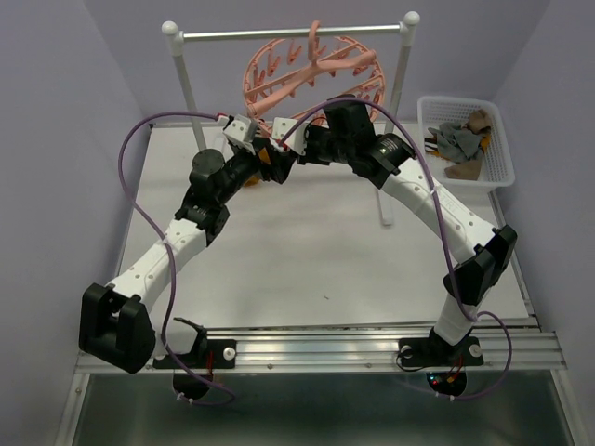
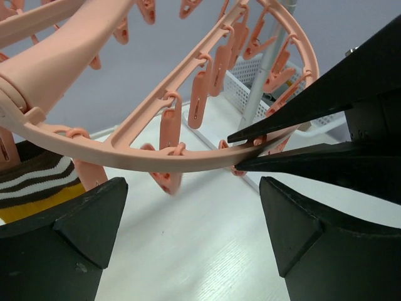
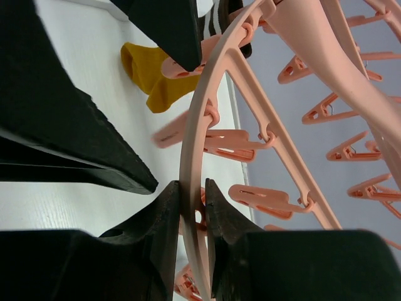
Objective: Clip the socks to the hanger
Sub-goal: Open the clamp at the hanger.
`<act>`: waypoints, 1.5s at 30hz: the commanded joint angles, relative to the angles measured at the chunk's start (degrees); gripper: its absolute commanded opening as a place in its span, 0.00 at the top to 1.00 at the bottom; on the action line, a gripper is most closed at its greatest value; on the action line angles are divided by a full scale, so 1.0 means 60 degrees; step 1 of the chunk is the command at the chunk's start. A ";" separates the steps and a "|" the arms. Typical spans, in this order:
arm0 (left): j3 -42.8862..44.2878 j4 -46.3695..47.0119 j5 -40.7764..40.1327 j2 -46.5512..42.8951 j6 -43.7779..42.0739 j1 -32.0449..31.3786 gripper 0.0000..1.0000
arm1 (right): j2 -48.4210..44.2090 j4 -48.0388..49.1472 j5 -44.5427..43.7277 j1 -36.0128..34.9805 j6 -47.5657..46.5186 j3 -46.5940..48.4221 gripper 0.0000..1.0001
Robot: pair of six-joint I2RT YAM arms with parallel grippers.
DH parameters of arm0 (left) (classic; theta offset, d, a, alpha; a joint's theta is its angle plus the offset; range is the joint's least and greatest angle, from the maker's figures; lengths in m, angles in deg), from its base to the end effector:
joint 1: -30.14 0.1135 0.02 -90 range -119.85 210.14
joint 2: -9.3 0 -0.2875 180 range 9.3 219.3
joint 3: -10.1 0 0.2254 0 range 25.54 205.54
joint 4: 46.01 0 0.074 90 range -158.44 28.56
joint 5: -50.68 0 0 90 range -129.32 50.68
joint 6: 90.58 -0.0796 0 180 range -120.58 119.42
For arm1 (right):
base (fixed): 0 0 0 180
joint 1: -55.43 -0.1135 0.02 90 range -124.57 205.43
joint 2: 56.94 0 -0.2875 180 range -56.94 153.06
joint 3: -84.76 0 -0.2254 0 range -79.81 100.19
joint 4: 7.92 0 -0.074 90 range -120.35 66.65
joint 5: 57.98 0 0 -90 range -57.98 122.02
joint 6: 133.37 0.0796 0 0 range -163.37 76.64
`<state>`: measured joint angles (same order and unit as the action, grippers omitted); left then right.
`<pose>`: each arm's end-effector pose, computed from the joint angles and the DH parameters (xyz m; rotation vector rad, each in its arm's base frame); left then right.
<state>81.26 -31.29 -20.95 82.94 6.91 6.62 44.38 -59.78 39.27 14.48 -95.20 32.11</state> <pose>0.2746 -0.1469 0.4113 0.4641 1.3212 -0.6691 0.3081 0.2807 0.4277 -1.5150 1.3327 0.0073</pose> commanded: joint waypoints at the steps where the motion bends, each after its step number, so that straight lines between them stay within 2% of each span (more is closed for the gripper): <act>1: -0.0249 0.0468 0.0014 -0.0701 -0.0076 0.0025 0.01 | -0.0114 0.0270 -0.0168 -0.0016 -0.0048 0.0405 0.99; 7: -0.0995 0.0439 0.0160 -0.1302 0.0114 0.0653 0.01 | -0.0201 0.0270 -0.0065 -0.0016 0.0069 0.0448 0.99; 10: -0.1376 0.0672 0.0861 -0.1318 0.0144 0.1064 0.01 | -0.0260 0.0226 0.0081 -0.0016 0.0113 0.0463 0.99; 15: -0.1991 0.1901 0.3247 -0.1084 -0.0207 0.1709 0.01 | -0.0290 0.0066 0.0184 -0.0016 0.0055 0.0507 0.99; 19: -0.1788 0.2459 0.3719 -0.0659 -0.0339 0.1724 0.01 | -0.0231 0.0036 0.0169 -0.0016 0.0070 0.0551 0.99; 22: -0.1773 0.3189 0.3823 -0.0309 -0.0209 0.1739 0.01 | -0.0231 0.0006 0.0184 -0.0016 0.0070 0.0551 0.99; 31: -0.0997 0.4099 0.3794 0.0995 0.0495 0.1739 0.01 | -0.0217 -0.0125 0.0345 -0.0016 0.0084 0.0624 0.99; 45: 0.0188 0.4628 0.3867 0.2314 0.1446 0.1710 0.01 | -0.0070 -0.0126 0.0448 -0.0016 0.0143 0.0712 0.99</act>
<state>78.14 -8.28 1.17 95.45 12.65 16.87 44.38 -61.11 41.56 14.48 -95.42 33.10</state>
